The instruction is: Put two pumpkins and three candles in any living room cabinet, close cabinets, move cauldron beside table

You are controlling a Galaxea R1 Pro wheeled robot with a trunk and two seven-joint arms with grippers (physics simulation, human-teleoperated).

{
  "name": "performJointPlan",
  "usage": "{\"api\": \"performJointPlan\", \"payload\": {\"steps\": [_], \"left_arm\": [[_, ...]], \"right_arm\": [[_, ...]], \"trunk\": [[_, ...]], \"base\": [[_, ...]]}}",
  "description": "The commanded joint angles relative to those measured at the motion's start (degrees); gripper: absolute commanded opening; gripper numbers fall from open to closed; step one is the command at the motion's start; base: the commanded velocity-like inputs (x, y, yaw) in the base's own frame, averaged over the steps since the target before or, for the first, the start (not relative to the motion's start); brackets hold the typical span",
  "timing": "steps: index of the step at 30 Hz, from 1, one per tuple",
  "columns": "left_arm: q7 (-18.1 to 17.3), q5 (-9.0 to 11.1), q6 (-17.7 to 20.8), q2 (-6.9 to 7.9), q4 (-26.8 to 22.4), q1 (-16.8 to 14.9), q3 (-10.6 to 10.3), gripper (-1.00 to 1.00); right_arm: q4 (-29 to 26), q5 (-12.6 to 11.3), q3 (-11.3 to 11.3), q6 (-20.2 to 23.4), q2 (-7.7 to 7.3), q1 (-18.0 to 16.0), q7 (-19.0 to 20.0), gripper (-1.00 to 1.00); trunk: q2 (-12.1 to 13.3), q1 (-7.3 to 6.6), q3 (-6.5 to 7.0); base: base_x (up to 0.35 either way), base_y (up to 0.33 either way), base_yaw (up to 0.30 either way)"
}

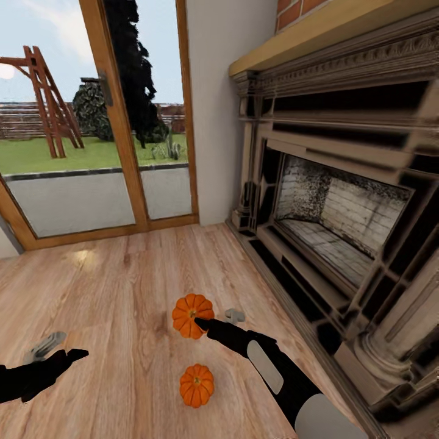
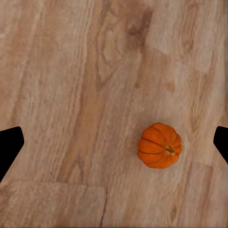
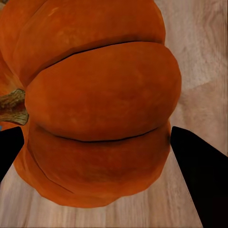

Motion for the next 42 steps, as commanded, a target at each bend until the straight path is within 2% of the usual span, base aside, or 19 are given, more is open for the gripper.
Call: {"api": "performJointPlan", "payload": {"steps": [1, 32, 42], "left_arm": [[0.0, 0.0, 0.0, 0.00, 0.0, 0.0, 0.0, 1.00], [-0.1, 0.1, 0.1, 0.26, 0.0, 0.0, 0.1, 1.00], [-0.1, 0.3, 0.1, -0.07, 0.0, 0.0, -0.1, 1.00]], "right_arm": [[0.0, 0.0, 0.0, 0.0, 0.00, 0.0, -0.2, -1.00], [0.5, -0.1, -0.1, 0.0, 0.00, -0.1, -0.2, -1.00], [0.6, -0.4, -0.2, -2.7, -0.02, -0.1, -0.2, -1.00]], "trunk": [[0.0, 0.00, 0.00], [0.0, 0.00, 0.00], [0.0, 0.00, 0.00]], "base": [[0.022, 0.190, -0.269], [-0.025, 0.282, -0.283], [-0.080, 0.282, -0.284]]}}
